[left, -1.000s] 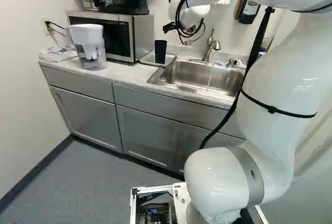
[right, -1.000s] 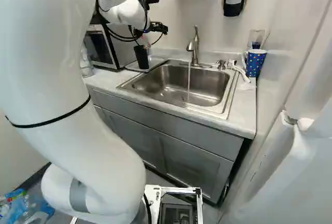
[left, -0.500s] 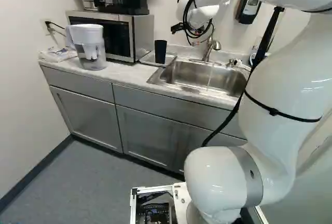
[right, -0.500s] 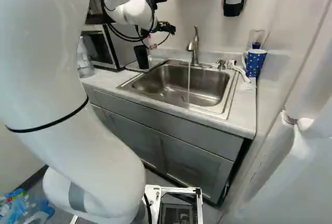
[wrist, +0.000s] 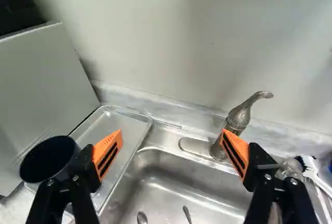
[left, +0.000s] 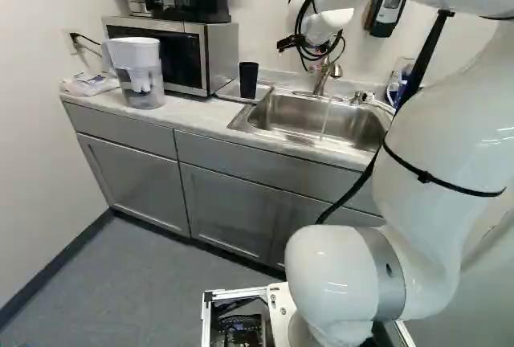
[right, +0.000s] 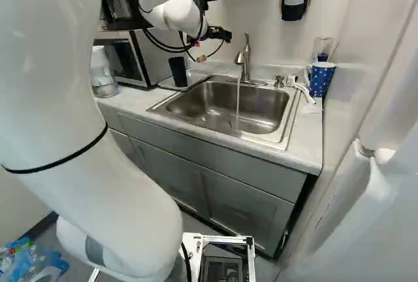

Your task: Rinse the cup and place it in the tray

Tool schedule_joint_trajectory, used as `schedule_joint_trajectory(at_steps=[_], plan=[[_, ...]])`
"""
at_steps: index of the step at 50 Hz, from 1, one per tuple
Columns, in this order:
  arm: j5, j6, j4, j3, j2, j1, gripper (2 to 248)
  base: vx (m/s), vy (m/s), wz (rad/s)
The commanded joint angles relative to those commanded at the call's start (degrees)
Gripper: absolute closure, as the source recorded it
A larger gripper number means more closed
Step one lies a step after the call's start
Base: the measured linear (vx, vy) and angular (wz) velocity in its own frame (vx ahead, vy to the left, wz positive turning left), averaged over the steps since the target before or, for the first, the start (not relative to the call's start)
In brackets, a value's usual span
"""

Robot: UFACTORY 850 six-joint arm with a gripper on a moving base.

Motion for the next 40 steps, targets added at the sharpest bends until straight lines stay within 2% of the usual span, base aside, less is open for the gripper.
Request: schedule_joint_trajectory(at_steps=[12, 40], plan=[[1.63, 0.00, 0.00, 0.47, 0.47, -1.92, 3, 0.000, 0.000, 0.000], [2.52, 0.00, 0.00, -0.05, -0.05, -2.03, 3, 0.000, 0.000, 0.000]])
